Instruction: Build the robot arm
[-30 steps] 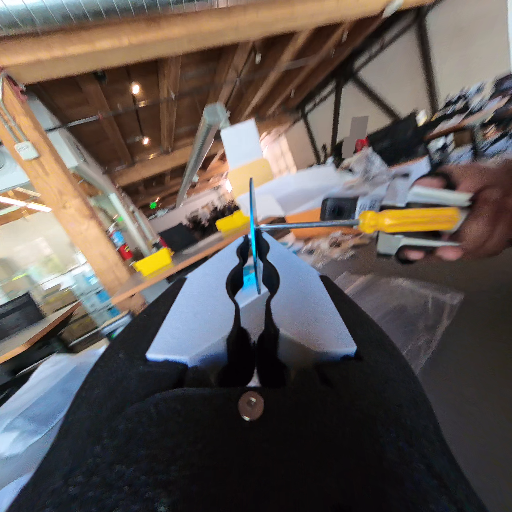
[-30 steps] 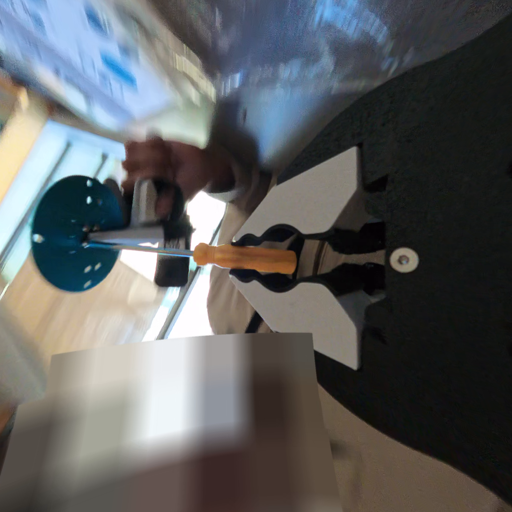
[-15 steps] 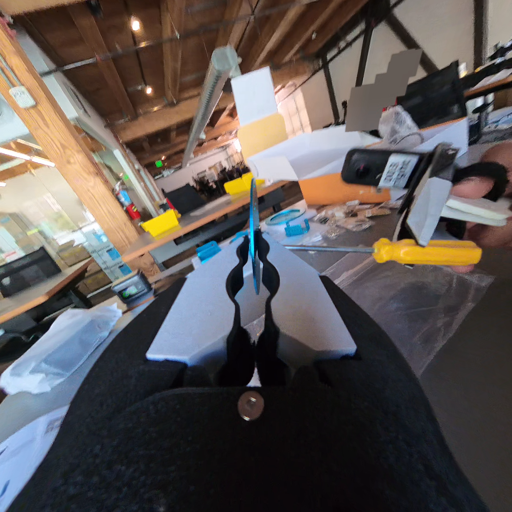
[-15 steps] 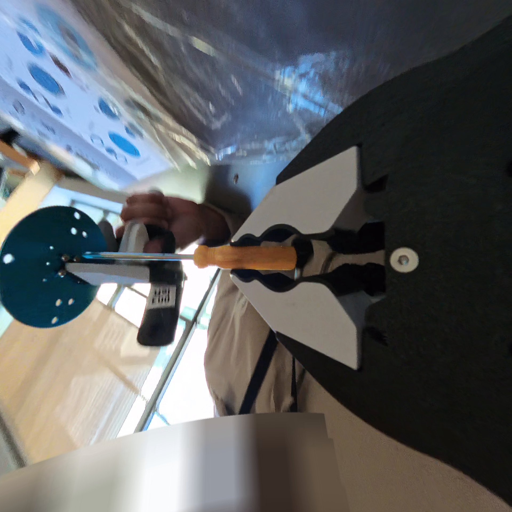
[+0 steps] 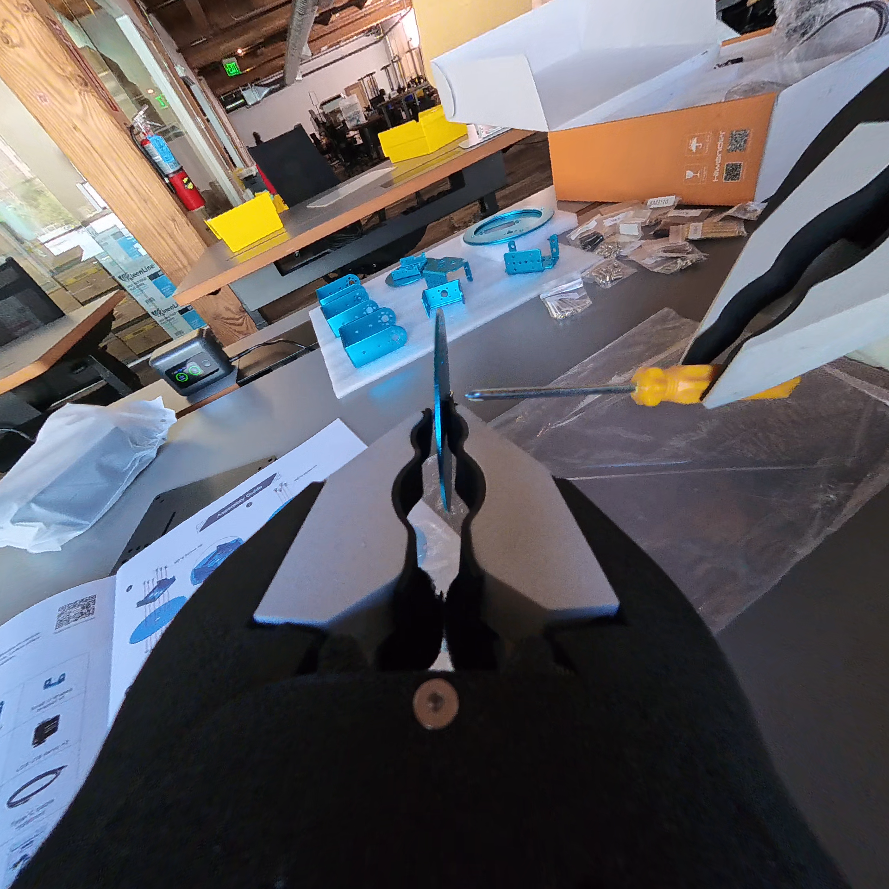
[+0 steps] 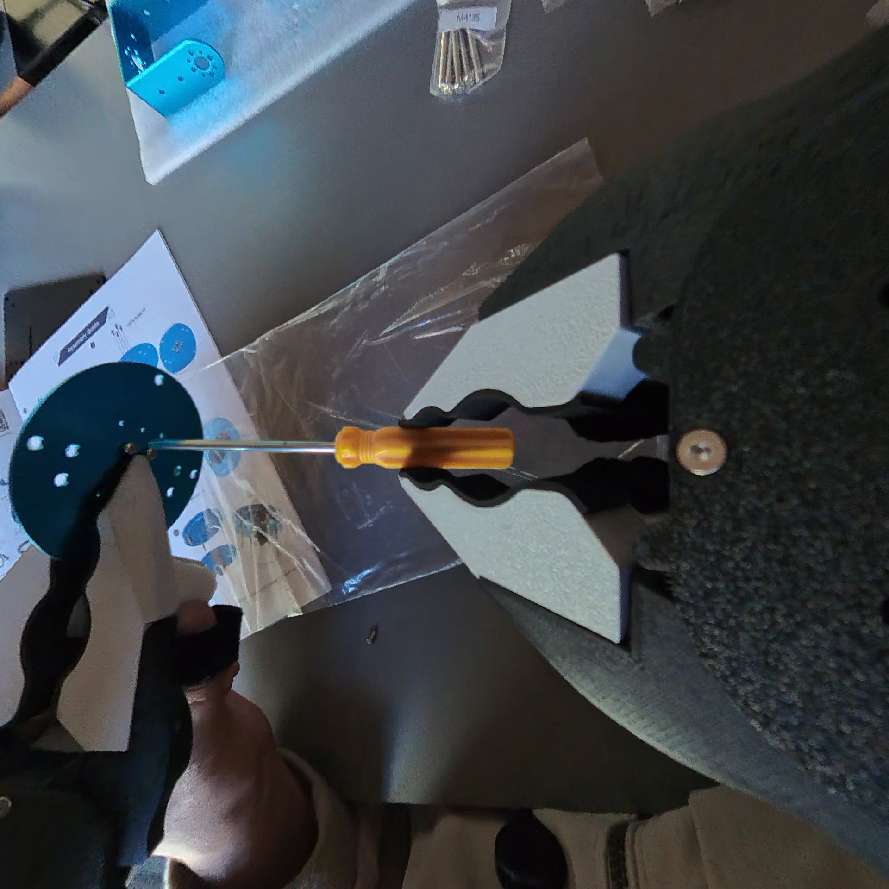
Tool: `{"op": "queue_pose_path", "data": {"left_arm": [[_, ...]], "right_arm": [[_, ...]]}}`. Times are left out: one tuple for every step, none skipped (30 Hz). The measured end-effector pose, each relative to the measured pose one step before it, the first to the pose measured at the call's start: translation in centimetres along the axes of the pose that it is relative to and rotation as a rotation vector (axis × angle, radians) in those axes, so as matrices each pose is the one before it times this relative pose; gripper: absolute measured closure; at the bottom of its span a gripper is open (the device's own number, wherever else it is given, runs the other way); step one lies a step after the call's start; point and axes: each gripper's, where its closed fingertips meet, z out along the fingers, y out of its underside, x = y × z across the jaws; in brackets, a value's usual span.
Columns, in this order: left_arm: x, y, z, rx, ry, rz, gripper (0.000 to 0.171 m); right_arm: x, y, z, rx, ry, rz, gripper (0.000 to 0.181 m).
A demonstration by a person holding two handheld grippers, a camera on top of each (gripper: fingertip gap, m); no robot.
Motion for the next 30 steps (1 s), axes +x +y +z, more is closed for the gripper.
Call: {"op": "queue_pose_path", "data": {"left_arm": [[0.192, -0.034, 0.051, -0.00077, 0.004, 0.0038, 0.166], [0.205, -0.012, 0.049, -0.00136, 0.005, 0.0068, 0.166], [0.046, -0.016, 0.026, -0.00173, -0.0043, 0.0067, 0.166], [0.04, -0.025, 0.018, -0.00009, -0.0017, 0.0041, 0.166], [0.165, -0.018, 0.021, 0.00079, 0.0087, -0.0005, 0.166], [0.018, -0.041, -0.013, 0.00179, 0.0006, -0.0017, 0.166], [-0.068, -0.074, -0.044, 0.00392, -0.005, 0.0002, 0.166], [0.077, -0.017, 0.001, 0.00172, 0.0057, -0.0018, 0.166], [0.034, 0.071, 0.035, -0.00352, 0.0034, -0.0029, 0.166], [-0.03, 0.017, 0.007, -0.00173, -0.002, 0.0017, 0.166], [0.014, -0.013, -0.004, 0.00097, -0.0004, 0.0023, 0.166], [-0.016, -0.02, -0.005, 0.00072, -0.0013, 0.0, 0.166], [0.058, 0.014, 0.012, -0.00056, 0.0037, -0.0003, 0.166], [-0.003, 0.022, -0.009, -0.00123, -0.0002, 0.0024, 0.166], [-0.064, -0.083, -0.045, 0.0049, -0.0049, 0.0031, 0.166], [-0.012, -0.065, -0.029, 0.00451, 0.0008, -0.004, 0.166], [0.015, 0.09, 0.047, -0.00494, 0.0051, -0.0071, 0.166], [-0.093, 0.154, 0.045, -0.0089, -0.0042, -0.0028, 0.166], [-0.08, 0.075, 0.015, -0.00328, -0.0036, 0.0023, 0.166], [0.004, -0.007, -0.011, 0.00157, 0.0018, -0.0012, 0.166], [-0.013, 0.001, -0.007, 0.00002, 0.0014, -0.004, 0.166], [-0.085, 0.032, -0.011, -0.00144, -0.0043, -0.0012, 0.166], [-0.025, 0.042, 0.01, -0.00106, 0.0004, 0.0006, 0.166], [0.019, 0.06, 0.015, -0.00272, 0.0038, -0.0029, 0.166], [-0.025, 0.028, 0.002, -0.00195, -0.0017, -0.0016, 0.166], [0.014, -0.039, -0.022, 0.0027, -0.0001, 0.0019, 0.166], [0.102, -0.04, -0.014, 0.00222, 0.0045, 0.0006, 0.166], [0.01, -0.011, -0.008, -0.00007, -0.0012, 0.0019, 0.166], [0.024, -0.017, 0.005, 0.00071, -0.0005, 0.0028, 0.166], [0.013, 0.031, 0.005, -0.00145, 0.0003, 0.0018, 0.166]], "right_arm": [[-0.074, 0.063, 0.036, -0.0006, -0.0076, 0.009, 0.166], [0.011, 0.034, 0.019, -0.0002, -0.0017, 0.0054, 0.166], [-0.034, 0.038, -0.015, -0.0015, -0.0024, -0.0004, 0.166], [0.051, 0.055, -0.005, -0.0046, 0.0033, 0.0004, 0.166], [0.034, -0.051, -0.046, 0.0029, 0.0031, -0.0017, 0.166], [-0.016, -0.064, -0.052, 0.0033, -0.0015, 0.0015, 0.166], [-0.02, 0.021, 0.0, -0.0026, -0.0024, 0.0011, 0.166], [0.0, -0.043, -0.036, 0.004, -0.0001, -0.0003, 0.166], [-0.034, -0.051, -0.045, 0.0041, -0.0024, 0.0019, 0.166], [-0.059, 0.016, -0.002, -0.0019, -0.0049, 0.0023, 0.166], [-0.032, -0.035, -0.018, 0.0026, -0.0028, 0.0029, 0.166], [-0.02, -0.025, -0.013, 0.0024, -0.0021, 0.0028, 0.166], [-0.022, 0.039, 0.003, -0.0034, -0.0018, 0.0007, 0.166], [0.071, -0.011, -0.024, 0.0004, 0.0044, -0.0002, 0.166], [0.062, -0.157, -0.085, 0.0113, 0.0044, -0.0013, 0.166], [-0.104, -0.091, -0.058, 0.0036, -0.0085, 0.0043, 0.166], [-0.064, 0.064, -0.001, -0.0067, -0.007, 0.0056, 0.166], [0.084, 0.042, -0.009, -0.0026, 0.0057, -0.0026, 0.166], [0.012, 0.009, -0.016, 0.001, 0.0036, -0.0051, 0.166], [-0.033, 0.004, -0.008, -0.0013, -0.0026, 0.0018, 0.166], [-0.015, 0.02, -0.004, -0.0022, -0.0017, 0.0024, 0.166], [0.001, -0.016, -0.005, 0.0022, -0.0008, 0.0004, 0.166], [-0.04, 0.004, -0.002, -0.0003, -0.0021, 0.0014, 0.166], [0.016, 0.027, 0.017, -0.0018, 0.0011, 0.0, 0.166], [-0.005, -0.02, -0.002, 0.0012, 0.0011, -0.0015, 0.166], [-0.019, -0.039, -0.01, 0.0024, -0.0012, 0.0017, 0.166], [-0.024, -0.03, -0.007, 0.0011, -0.002, 0.0012, 0.166], [0.006, 0.014, 0.002, -0.0017, 0.0011, -0.0001, 0.166], [0.007, 0.027, -0.001, -0.0015, 0.0008, -0.0012, 0.166], [0.003, -0.019, -0.016, 0.001, 0.0014, -0.0015, 0.166]]}}
